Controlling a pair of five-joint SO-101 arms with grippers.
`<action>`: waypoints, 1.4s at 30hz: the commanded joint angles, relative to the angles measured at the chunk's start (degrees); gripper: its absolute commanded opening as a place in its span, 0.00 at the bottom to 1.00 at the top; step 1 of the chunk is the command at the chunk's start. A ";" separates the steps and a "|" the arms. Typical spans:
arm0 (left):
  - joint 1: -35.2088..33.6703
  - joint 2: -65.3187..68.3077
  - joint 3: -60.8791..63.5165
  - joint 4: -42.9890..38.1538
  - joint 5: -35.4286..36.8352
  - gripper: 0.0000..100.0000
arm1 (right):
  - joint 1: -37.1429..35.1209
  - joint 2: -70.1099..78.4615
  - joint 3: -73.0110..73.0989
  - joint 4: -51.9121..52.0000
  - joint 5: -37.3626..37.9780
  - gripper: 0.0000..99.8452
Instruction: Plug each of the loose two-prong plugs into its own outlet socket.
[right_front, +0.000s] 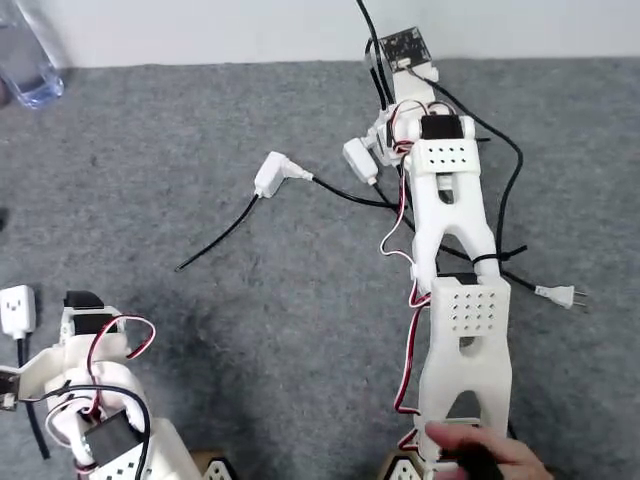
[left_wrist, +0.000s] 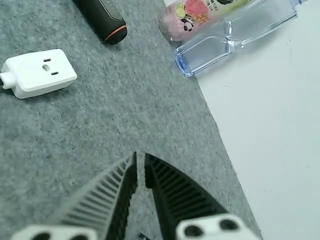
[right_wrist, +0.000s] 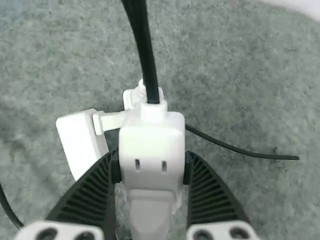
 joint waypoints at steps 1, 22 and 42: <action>-0.26 -0.35 -0.66 0.26 -0.62 0.03 | -0.13 -0.92 -5.36 1.98 0.09 0.14; -0.26 -0.53 -0.66 0.18 -0.62 0.03 | -0.40 -1.10 -11.87 12.97 0.53 0.46; 3.34 -0.53 -0.84 -6.59 -4.31 0.03 | -6.37 -10.07 -22.59 42.42 0.09 0.46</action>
